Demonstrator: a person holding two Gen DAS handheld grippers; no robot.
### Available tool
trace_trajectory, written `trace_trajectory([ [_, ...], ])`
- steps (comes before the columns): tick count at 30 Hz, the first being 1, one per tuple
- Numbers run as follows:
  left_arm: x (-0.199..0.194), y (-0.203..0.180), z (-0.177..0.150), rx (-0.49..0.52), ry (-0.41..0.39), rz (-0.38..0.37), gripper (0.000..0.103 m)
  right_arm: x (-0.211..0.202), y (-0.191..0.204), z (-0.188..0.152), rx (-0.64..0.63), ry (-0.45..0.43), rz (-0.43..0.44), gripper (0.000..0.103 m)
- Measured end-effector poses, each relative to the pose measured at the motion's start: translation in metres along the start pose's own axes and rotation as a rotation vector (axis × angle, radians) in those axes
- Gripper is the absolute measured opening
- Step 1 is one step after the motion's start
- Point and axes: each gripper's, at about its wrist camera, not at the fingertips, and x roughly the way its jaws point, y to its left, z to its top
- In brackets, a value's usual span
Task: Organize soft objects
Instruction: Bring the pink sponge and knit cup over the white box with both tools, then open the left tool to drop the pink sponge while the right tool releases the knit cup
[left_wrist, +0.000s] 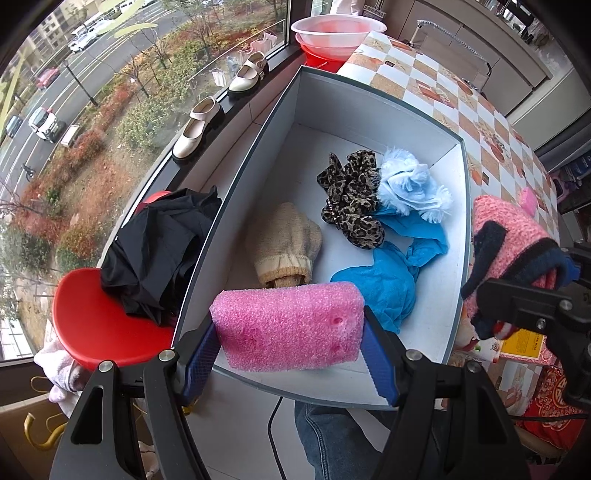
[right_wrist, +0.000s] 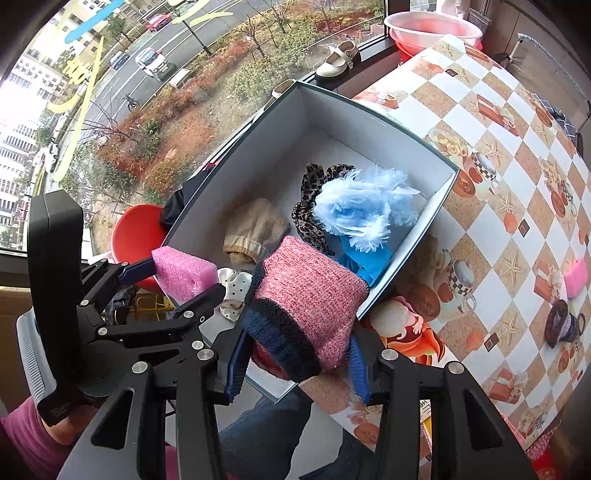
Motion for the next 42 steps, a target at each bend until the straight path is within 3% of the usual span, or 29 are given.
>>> trace_trajectory([
  [30, 0.014, -0.004, 0.005, 0.012, 0.026, 0.001, 0.074, 0.010, -0.002, 0.013, 0.008, 0.009, 0.006, 0.047],
  [39, 0.020, -0.004, 0.007, 0.012, 0.054, 0.000, 0.079, 0.011, -0.001, 0.018, 0.014, 0.007, 0.019, 0.047],
  [40, 0.021, -0.003, 0.007, -0.002, 0.066, -0.013, 0.079, 0.011, -0.002, 0.018, 0.017, 0.007, 0.023, 0.049],
  [42, 0.026, 0.000, 0.007, -0.022, 0.096, -0.036, 0.079, 0.009, -0.004, 0.018, 0.030, -0.001, 0.029, 0.067],
])
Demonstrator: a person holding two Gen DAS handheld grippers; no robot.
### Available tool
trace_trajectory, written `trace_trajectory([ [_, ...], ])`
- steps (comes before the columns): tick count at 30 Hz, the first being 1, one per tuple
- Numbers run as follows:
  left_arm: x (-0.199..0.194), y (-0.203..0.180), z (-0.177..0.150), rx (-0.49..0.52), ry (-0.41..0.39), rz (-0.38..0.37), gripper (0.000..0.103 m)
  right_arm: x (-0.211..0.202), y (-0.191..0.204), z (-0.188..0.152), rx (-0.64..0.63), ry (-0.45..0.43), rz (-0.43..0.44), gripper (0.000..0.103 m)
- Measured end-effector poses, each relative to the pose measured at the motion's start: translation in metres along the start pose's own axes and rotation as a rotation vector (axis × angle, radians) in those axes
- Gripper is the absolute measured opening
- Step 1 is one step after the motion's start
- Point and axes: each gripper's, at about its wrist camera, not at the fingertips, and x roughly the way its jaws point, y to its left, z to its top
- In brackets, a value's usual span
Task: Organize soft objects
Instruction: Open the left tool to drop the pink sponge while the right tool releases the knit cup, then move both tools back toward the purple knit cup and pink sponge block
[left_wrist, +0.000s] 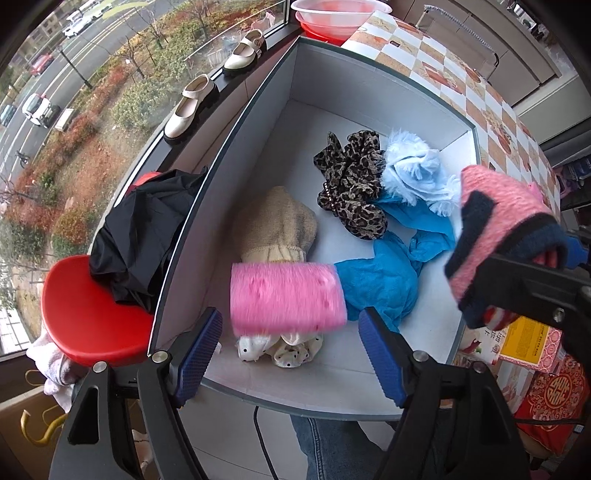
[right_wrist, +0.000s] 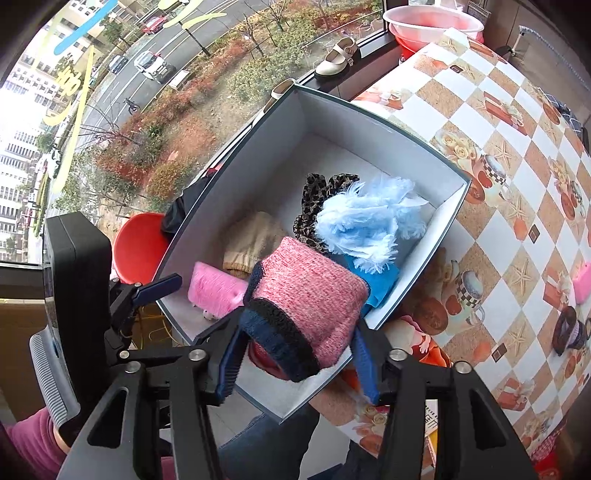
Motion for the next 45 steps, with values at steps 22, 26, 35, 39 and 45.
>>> trace_trajectory([
  [22, -0.015, -0.009, 0.004, 0.019, -0.037, 0.014, 0.092, -0.022, -0.013, -0.006, 0.092, -0.055, 0.016, 0.103],
  [26, -0.017, -0.011, 0.006, 0.027, -0.036, -0.007, 0.092, -0.027, -0.014, -0.009, 0.100, -0.065, 0.023, 0.103],
  [35, -0.031, -0.038, 0.018, 0.109, -0.002, -0.063, 0.092, -0.051, -0.023, -0.024, 0.161, -0.082, 0.079, 0.103],
  [39, -0.047, -0.068, 0.028, 0.188, -0.009, -0.091, 0.092, -0.076, -0.038, -0.039, 0.218, -0.097, 0.118, 0.103],
  [45, -0.065, -0.133, 0.044, 0.324, -0.011, -0.135, 0.092, -0.135, -0.084, -0.079, 0.321, -0.156, 0.141, 0.103],
])
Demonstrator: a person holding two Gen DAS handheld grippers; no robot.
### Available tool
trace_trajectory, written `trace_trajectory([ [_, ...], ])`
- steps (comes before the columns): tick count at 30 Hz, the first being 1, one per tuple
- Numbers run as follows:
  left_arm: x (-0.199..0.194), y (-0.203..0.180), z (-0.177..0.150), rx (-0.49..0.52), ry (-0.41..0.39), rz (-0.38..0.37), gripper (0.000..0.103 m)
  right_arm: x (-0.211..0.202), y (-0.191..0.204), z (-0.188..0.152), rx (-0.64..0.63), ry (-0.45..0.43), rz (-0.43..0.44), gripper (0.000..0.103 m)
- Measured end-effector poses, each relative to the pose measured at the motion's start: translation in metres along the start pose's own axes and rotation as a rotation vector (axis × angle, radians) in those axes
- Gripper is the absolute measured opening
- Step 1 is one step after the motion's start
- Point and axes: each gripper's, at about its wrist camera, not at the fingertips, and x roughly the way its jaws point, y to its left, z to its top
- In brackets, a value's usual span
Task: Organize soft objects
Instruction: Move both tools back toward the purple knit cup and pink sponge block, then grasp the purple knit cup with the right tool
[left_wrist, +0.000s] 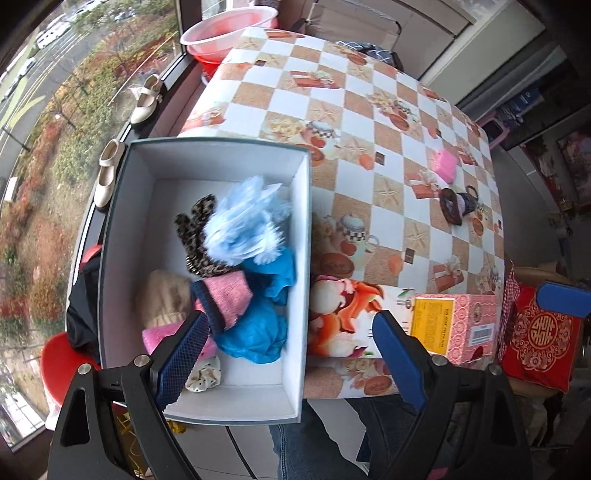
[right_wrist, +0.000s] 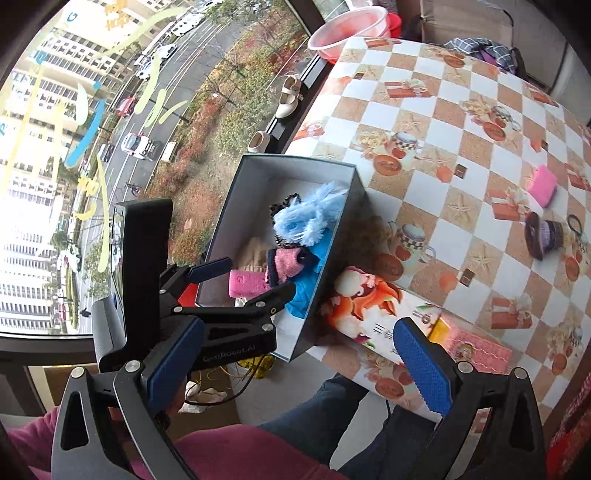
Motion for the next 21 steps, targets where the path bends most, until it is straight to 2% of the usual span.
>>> trace_trajectory([
  [3, 0.003, -0.034, 0.018, 0.063, 0.018, -0.021, 0.092, -0.038, -0.040, -0.005, 0.047, -0.055, -0.035, 0.103],
  [7, 0.019, -0.074, 0.039, 0.092, 0.062, -0.039, 0.092, -0.059, -0.120, -0.006, 0.132, -0.124, -0.184, 0.103],
  [10, 0.031, -0.098, 0.052, 0.081, 0.102, -0.049, 0.092, -0.037, -0.191, -0.003, 0.204, -0.104, -0.316, 0.103],
  [14, 0.045, -0.130, 0.072, 0.058, 0.136, -0.037, 0.092, 0.007, -0.266, 0.003, 0.252, -0.044, -0.337, 0.103],
  [21, 0.069, -0.175, 0.107, -0.076, 0.184, -0.054, 0.092, 0.075, -0.320, 0.044, 0.155, -0.020, -0.398, 0.103],
])
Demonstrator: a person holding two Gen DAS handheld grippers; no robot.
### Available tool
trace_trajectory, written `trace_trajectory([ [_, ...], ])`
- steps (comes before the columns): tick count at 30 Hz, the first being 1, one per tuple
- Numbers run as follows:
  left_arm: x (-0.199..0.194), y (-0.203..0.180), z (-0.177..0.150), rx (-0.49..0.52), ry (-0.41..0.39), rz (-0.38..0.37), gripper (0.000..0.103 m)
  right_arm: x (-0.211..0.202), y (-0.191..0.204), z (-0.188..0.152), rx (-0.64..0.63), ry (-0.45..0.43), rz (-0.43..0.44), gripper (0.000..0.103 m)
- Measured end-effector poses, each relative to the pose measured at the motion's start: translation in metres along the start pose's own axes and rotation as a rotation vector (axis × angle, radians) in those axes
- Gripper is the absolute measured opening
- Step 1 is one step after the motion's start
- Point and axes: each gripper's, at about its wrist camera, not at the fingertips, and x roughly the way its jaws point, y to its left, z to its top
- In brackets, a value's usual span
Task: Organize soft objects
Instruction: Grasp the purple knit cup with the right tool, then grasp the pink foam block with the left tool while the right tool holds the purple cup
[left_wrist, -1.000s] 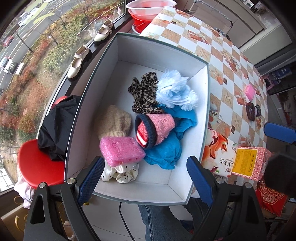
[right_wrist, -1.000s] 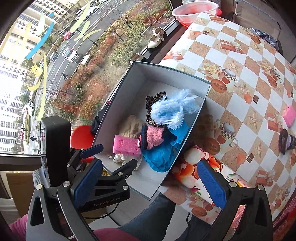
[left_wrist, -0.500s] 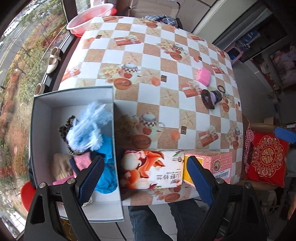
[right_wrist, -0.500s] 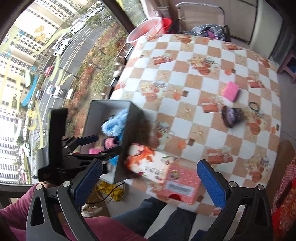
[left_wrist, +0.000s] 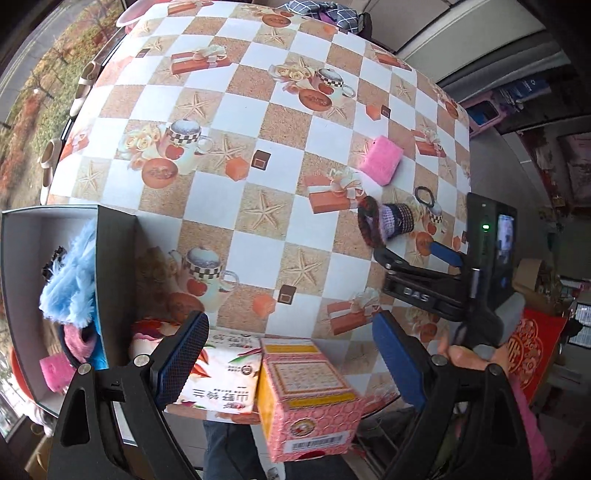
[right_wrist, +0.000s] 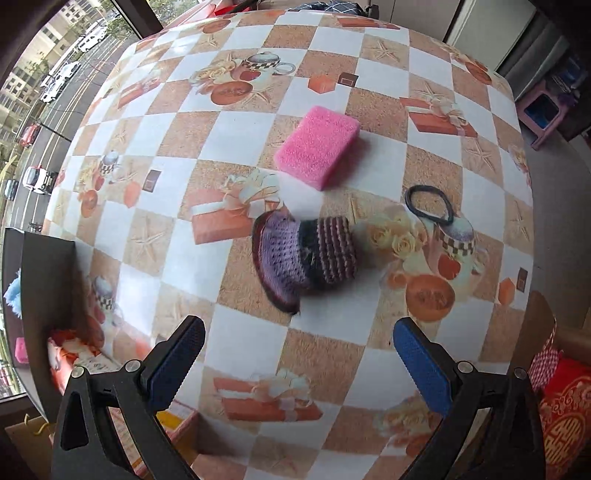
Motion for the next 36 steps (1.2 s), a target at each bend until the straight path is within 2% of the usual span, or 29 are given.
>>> trace_trajectory([
  [5, 0.004, -0.028, 0.021, -0.104, -0.030, -0.012, 0.092, 0.044, -0.002, 0.024, -0.038, 0.016, 0.016, 0.103],
  [7, 0.008, -0.041, 0.032, -0.103, -0.042, 0.016, 0.092, 0.053, -0.007, 0.023, -0.031, 0.027, 0.028, 0.088],
  [8, 0.012, -0.049, 0.038, -0.099, -0.042, 0.032, 0.092, 0.049, -0.008, 0.020, -0.043, 0.001, 0.010, 0.070],
  [9, 0.016, -0.057, 0.044, -0.094, -0.044, 0.047, 0.092, 0.045, -0.011, 0.019, -0.056, -0.012, 0.018, 0.063],
  [11, 0.028, -0.076, 0.057, -0.071, -0.061, 0.094, 0.092, 0.040, -0.026, 0.012, -0.032, 0.003, 0.084, 0.061],
  [15, 0.063, -0.124, 0.086, 0.067, -0.140, 0.213, 0.092, 0.021, -0.077, -0.019, 0.105, 0.003, 0.187, 0.061],
  [18, 0.108, -0.149, 0.112, 0.169, -0.144, 0.308, 0.092, 0.003, -0.103, -0.046, 0.163, -0.006, 0.232, 0.061],
  [21, 0.149, -0.155, 0.137, 0.191, -0.127, 0.365, 0.089, -0.014, -0.118, -0.071, 0.215, -0.016, 0.273, 0.061],
  [23, 0.170, -0.153, 0.148, 0.180, -0.105, 0.368, 0.087, -0.021, -0.126, -0.086, 0.243, -0.020, 0.296, 0.061],
  [25, 0.176, -0.152, 0.153, 0.175, -0.121, 0.318, 0.089, -0.025, -0.129, -0.099, 0.265, -0.020, 0.313, 0.061],
  [27, 0.178, -0.159, 0.155, 0.205, -0.132, 0.309, 0.089, -0.027, -0.131, -0.110, 0.288, -0.018, 0.334, 0.061],
  [29, 0.182, -0.166, 0.152, 0.244, -0.103, 0.313, 0.088, -0.028, -0.132, -0.117, 0.303, -0.010, 0.351, 0.061],
  [33, 0.168, -0.169, 0.144, 0.268, -0.163, 0.280, 0.087, -0.030, -0.133, -0.125, 0.331, -0.015, 0.371, 0.061],
  [36, 0.182, -0.170, 0.151, 0.290, -0.110, 0.302, 0.087, -0.027, -0.133, -0.123, 0.343, -0.002, 0.381, 0.061],
])
